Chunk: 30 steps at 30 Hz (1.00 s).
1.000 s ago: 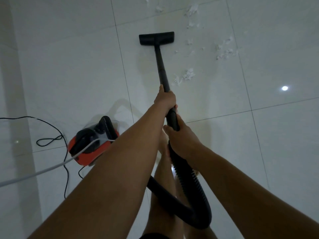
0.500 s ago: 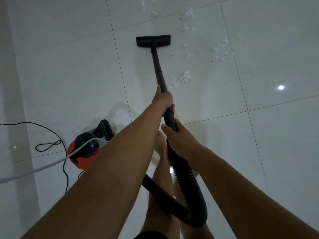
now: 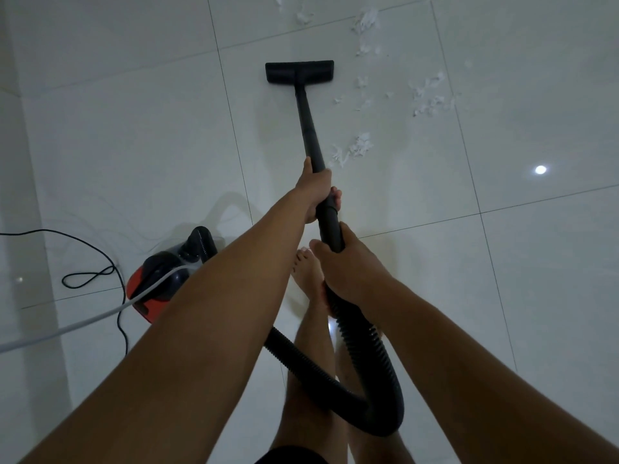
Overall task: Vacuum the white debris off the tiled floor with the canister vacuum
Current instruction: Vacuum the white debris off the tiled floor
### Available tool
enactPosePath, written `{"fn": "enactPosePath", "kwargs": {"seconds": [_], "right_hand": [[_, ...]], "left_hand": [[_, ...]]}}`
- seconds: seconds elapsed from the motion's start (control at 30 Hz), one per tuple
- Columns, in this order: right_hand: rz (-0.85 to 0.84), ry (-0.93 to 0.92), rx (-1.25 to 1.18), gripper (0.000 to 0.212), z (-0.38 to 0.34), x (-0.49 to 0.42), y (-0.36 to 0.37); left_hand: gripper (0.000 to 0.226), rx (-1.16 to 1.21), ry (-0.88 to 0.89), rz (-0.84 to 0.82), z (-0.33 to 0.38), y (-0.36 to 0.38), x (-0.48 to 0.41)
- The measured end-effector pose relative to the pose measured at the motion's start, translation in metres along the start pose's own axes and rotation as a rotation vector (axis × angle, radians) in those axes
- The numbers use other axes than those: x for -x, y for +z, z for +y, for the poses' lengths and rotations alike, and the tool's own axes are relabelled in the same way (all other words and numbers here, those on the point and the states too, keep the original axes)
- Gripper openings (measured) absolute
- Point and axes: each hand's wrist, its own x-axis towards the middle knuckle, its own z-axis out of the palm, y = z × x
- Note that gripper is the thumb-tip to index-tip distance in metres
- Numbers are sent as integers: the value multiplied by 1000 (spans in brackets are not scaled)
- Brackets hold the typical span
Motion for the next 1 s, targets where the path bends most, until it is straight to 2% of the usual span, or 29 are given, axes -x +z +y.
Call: {"fn": "enactPosePath", "kwargs": {"seconds": [0.3, 0.53, 0.77, 1.0], "right_hand": [[88, -52, 107, 50, 14, 0, 10], [97, -33, 45, 38, 14, -1, 12], [85, -51, 37, 53, 9, 0, 16], [49, -61, 19, 51, 12, -4, 20]], "left_hand": [[60, -82, 53, 31, -13, -1, -4], [61, -107, 48, 48, -12, -1, -7], [59, -131, 33, 56, -8, -5, -8], [64, -84, 8, 40, -6, -8, -6]]}}
